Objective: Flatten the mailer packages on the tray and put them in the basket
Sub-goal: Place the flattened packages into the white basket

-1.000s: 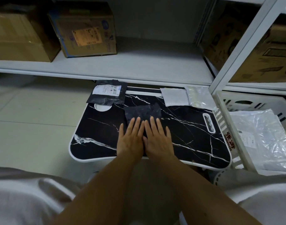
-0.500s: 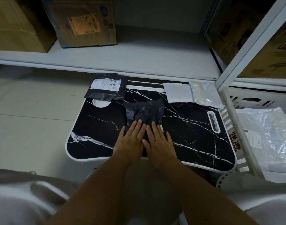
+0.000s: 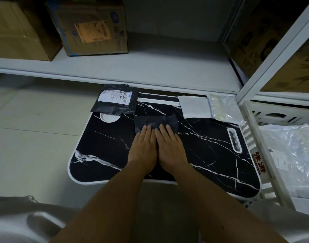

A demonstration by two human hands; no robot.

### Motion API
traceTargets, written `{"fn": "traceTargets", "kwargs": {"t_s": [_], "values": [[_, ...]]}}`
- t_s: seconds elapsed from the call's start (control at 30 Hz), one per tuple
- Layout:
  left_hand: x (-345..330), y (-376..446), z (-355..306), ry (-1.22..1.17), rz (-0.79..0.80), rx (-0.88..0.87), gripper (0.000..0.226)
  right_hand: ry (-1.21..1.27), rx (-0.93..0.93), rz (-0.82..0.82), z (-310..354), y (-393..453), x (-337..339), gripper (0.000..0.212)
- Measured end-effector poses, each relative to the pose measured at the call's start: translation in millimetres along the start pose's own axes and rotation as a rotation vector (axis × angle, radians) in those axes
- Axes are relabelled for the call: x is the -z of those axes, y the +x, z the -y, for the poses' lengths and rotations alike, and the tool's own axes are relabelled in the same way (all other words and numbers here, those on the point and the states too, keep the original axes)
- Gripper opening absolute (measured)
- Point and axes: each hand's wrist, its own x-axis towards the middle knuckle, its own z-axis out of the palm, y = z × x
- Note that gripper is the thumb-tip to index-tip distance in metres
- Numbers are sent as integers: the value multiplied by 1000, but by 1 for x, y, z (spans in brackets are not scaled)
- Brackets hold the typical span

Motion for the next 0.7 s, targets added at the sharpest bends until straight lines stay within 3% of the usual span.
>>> {"fn": "traceTargets", "kwargs": {"t_s": [0.1, 0.17, 0.3, 0.43, 0.57, 0.63, 0.7], "values": [[-12, 8, 9, -63, 58, 3, 61, 53, 12, 22, -6, 4, -9, 67], [-20, 11, 13, -53, 61, -11, 73, 126, -6, -5, -6, 4, -11, 79], [-11, 9, 12, -166, 107, 60, 60, 222, -69, 12, -7, 5, -9, 54], [1, 10, 10, -163, 70, 95, 56, 200, -94, 11, -6, 12, -5, 47], [15, 20, 10, -61, -9, 84, 44, 68, -136, -123, 0, 23, 10, 27], [18, 26, 8, -73, -42, 75, 44, 47, -164, -195, 1, 29, 15, 25], [14, 29, 9, -114, 3, 52, 54, 89, -132, -143, -2, 36, 7, 38]]}}
